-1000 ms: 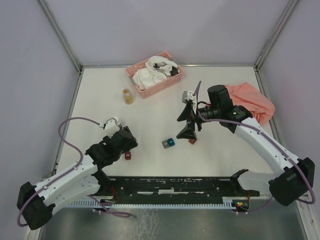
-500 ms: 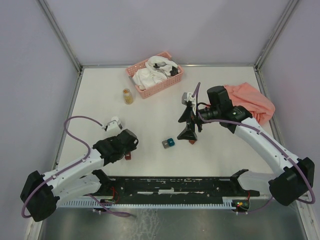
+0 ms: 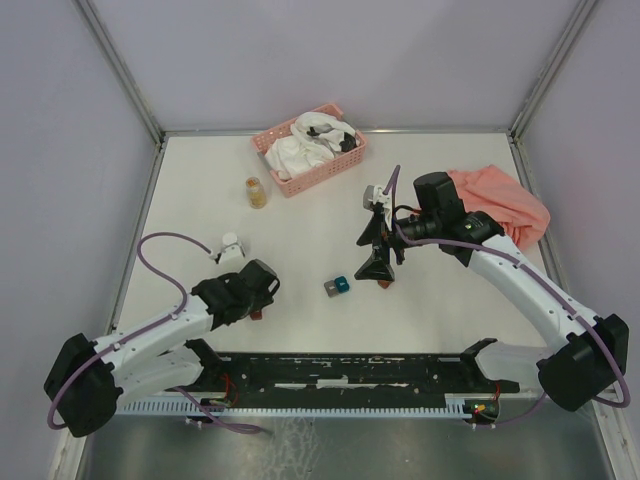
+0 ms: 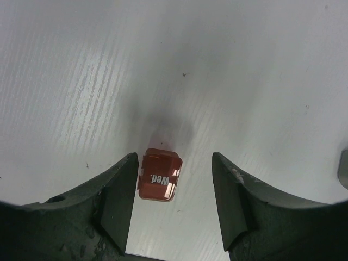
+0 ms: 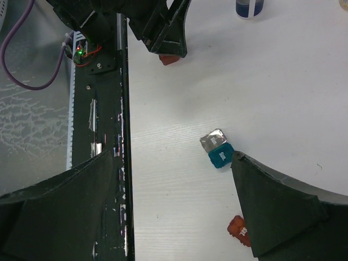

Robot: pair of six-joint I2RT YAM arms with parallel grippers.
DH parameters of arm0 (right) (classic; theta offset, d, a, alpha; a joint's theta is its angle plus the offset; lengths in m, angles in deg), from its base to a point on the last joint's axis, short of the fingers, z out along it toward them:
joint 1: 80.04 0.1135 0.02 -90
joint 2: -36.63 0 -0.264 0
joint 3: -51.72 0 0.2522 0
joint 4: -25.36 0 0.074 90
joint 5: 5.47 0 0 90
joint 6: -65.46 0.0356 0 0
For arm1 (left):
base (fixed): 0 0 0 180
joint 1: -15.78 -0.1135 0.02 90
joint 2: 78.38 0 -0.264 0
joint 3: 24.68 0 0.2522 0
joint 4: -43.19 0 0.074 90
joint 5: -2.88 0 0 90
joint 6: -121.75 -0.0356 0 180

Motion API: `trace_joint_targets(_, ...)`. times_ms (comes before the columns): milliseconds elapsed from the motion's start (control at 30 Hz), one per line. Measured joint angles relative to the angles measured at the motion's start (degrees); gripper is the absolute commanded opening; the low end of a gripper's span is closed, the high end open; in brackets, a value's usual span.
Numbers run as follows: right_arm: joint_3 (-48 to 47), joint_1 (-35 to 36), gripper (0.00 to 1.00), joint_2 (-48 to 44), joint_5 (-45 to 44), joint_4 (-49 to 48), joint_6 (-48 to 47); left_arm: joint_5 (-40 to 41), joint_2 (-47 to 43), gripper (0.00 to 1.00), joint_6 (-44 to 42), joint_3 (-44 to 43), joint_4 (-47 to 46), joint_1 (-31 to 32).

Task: Sort the pills into containers
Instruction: Close the pill container at the center of the board, then move the pill container to the center of the board.

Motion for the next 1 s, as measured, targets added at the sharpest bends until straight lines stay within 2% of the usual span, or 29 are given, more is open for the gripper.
trace_joint_targets(300, 0.0, 0.0, 0.99, 0.0, -0.2, 0.1, 0.0, -0.6, 2.3, 0.63, 0.0, 0.9, 0.1, 0.0)
trace_joint_targets(433, 0.0, 0.0, 0.99, 0.0, -0.4, 0.1, 0.0, -0.9, 2.8, 0.54, 0.0, 1.3, 0.1, 0.0)
trace_joint_targets(700, 0.0, 0.0, 0.99, 0.0, -0.6, 0.1, -0.1, -2.3, 2.8, 0.53, 0.0, 2.5, -0.5, 0.0)
trace_joint_targets(833, 0.0, 0.0, 0.99, 0.0, -0.6, 0.2, -0.2, -2.8, 3.4, 0.46, -0.1, 2.6, -1.2, 0.0)
trace_joint_targets(1000, 0.0, 0.0, 0.99, 0.0, -0.6, 0.2, -0.2, -4.7, 3.6, 0.30, -1.4, 2.6, -2.6, 0.0)
